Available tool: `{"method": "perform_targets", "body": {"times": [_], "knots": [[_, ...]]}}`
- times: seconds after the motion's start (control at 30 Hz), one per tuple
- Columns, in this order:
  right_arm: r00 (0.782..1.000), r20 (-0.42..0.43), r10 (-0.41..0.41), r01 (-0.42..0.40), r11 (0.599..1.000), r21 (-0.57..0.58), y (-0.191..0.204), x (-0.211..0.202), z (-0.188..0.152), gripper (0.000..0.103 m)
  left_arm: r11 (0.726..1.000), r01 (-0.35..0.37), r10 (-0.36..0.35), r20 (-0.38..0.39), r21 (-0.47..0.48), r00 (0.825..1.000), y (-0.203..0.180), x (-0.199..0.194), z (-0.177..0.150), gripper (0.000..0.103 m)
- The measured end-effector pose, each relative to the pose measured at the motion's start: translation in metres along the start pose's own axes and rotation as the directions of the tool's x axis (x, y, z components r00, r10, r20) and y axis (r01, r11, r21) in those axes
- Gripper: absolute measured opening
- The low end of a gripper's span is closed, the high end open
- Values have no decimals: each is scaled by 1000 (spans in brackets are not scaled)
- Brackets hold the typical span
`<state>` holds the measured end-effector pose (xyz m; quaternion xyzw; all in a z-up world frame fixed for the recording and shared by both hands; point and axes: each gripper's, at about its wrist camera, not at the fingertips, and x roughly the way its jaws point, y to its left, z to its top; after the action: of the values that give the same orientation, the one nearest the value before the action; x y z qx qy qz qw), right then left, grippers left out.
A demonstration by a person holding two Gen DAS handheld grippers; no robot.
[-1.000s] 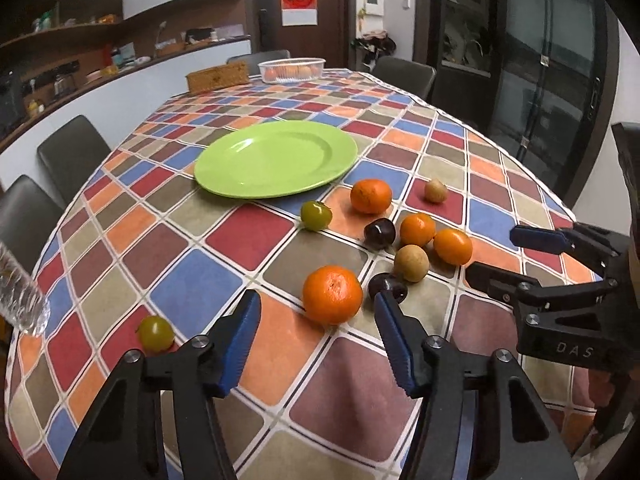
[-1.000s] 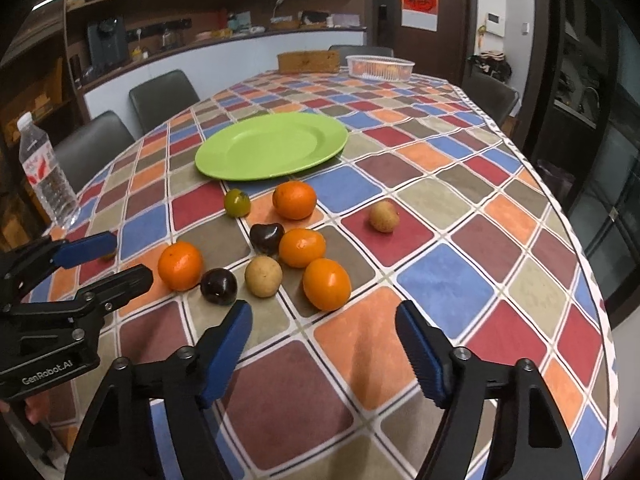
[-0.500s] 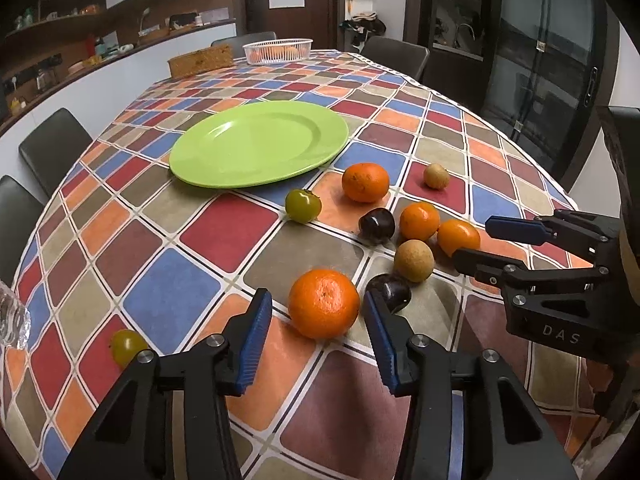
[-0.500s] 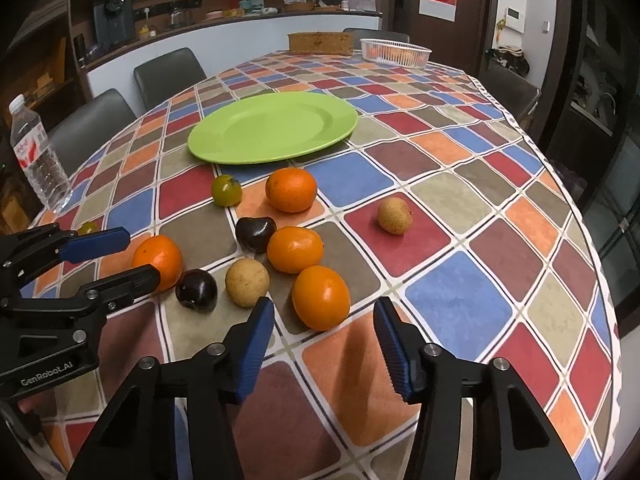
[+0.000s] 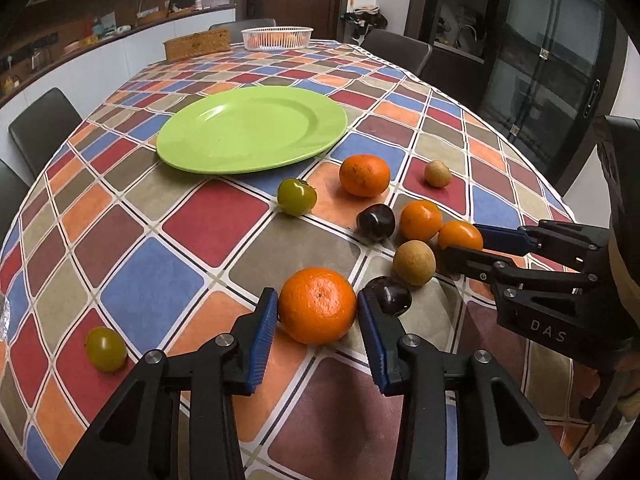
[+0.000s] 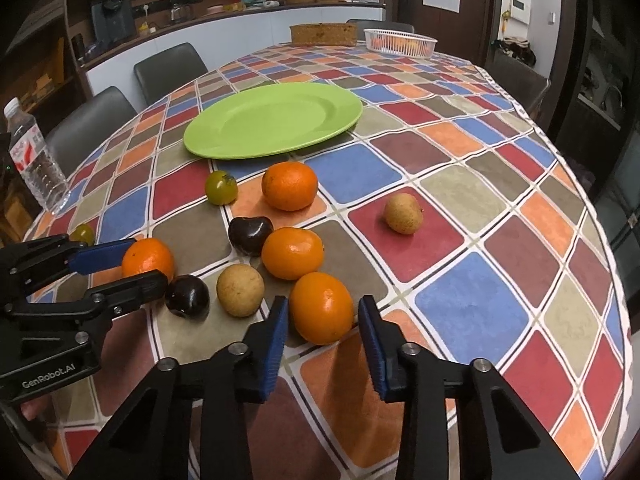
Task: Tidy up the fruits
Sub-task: 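Close the left gripper on the large orange while the right gripper grasps a smaller orange, then lower both held oranges onto the green plate and open both grippers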
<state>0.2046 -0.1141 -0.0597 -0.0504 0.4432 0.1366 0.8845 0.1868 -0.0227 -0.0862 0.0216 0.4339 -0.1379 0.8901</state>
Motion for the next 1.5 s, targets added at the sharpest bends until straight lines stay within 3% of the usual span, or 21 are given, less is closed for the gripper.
{"method": "perform_targets", "body": {"times": [0.73,1.23,1.5], "knots": [[994,95,58,-59,998,10,9,-38,8,34,999,-36,36,109,-4,993,-5,-39,12,40],[983,134,125,-125,992,-9,13,-23,59,34,998,-60,60,149,-2,987,22,-26,58,40],[985,98,142,-138,989,-46,16,4,102,34,999,-33,37,107,-30,994,46,-1,90,40]]}}
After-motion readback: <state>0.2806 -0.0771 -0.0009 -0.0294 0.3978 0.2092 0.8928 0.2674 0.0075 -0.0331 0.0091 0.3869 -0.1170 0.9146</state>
